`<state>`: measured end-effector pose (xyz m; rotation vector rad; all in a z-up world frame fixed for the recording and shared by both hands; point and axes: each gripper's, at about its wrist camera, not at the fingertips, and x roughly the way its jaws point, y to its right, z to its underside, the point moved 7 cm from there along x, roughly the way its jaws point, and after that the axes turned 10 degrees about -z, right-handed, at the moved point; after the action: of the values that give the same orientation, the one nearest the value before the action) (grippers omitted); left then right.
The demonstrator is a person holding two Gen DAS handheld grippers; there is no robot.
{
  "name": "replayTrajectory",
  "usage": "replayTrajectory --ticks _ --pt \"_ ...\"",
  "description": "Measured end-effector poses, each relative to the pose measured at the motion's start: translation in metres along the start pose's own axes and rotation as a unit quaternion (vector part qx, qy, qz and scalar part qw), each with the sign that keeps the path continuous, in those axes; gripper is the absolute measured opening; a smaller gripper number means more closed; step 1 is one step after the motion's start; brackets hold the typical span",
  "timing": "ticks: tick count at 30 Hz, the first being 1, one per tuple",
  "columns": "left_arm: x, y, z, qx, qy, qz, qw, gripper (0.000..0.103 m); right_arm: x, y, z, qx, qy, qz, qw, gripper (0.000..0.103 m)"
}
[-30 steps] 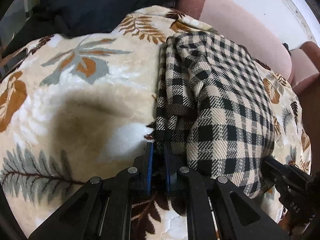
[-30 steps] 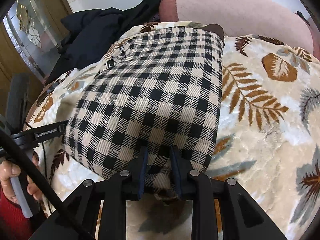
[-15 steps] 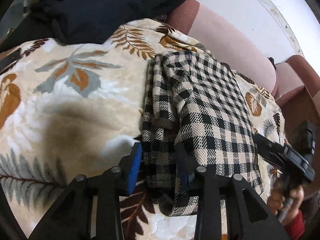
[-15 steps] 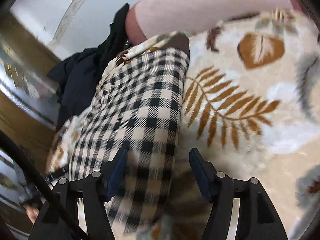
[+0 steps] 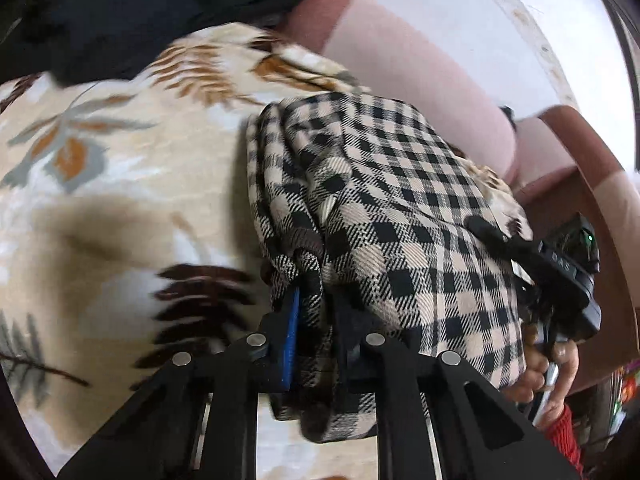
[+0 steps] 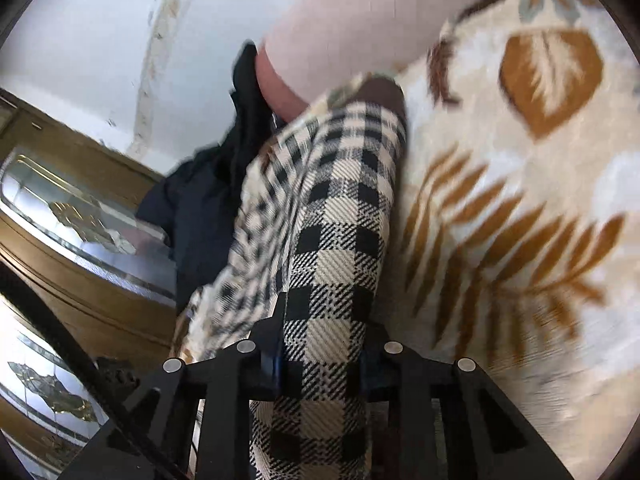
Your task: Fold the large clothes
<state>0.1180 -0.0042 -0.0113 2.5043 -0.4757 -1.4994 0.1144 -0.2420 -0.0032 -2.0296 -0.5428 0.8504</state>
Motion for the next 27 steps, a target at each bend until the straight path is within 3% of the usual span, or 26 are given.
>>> replayTrajectory --ticks 2,4,5,9,16,18,19,20,25,27 --pt "0.007 0.011 0.004 0.024 -0.006 -0.017 0.9996 0.014 -0.01 0.011 -0.005 -0.011 0.0 0.031 0.999 0.029" --pt "0.02 0.011 0.01 0.053 -0.012 -0.077 0.9955 0.014 -0.01 0.027 0.004 -0.011 -0.022 0.065 0.998 0.032" --pt "0.027 0.009 0.014 0.063 -0.019 -0.096 0.9932 0.014 -0.006 0.037 0.011 -0.011 -0.035 0.086 0.996 0.039" --pt "0.03 0.005 0.018 0.06 -0.016 -0.091 0.9939 0.014 -0.006 0.039 0.022 -0.035 -0.035 0.146 0.988 0.054" --pt "-0.002 -0.008 0.018 0.048 0.015 -0.09 0.9947 0.014 -0.039 -0.034 0.018 -0.171 -0.004 0.232 0.958 0.054" --pt "-0.01 -0.014 0.016 0.04 0.02 -0.092 0.9948 0.014 -0.04 -0.053 0.023 -0.192 -0.007 0.228 0.955 0.036" --pt "-0.012 -0.019 0.016 0.035 0.022 -0.096 0.9946 0.014 -0.032 -0.059 0.023 -0.197 -0.014 0.224 0.954 0.021" --pt "-0.013 -0.023 0.015 0.03 0.023 -0.102 0.9941 0.014 -0.029 -0.063 0.026 -0.198 -0.024 0.214 0.956 0.017" --pt "-0.02 -0.043 0.01 0.012 0.031 -0.132 0.9908 0.015 0.025 -0.068 0.062 -0.187 -0.096 0.167 0.963 0.015" --pt "-0.024 -0.048 0.008 0.002 0.034 -0.13 0.9909 0.02 0.052 -0.069 0.083 -0.164 -0.132 0.137 0.968 0.015"
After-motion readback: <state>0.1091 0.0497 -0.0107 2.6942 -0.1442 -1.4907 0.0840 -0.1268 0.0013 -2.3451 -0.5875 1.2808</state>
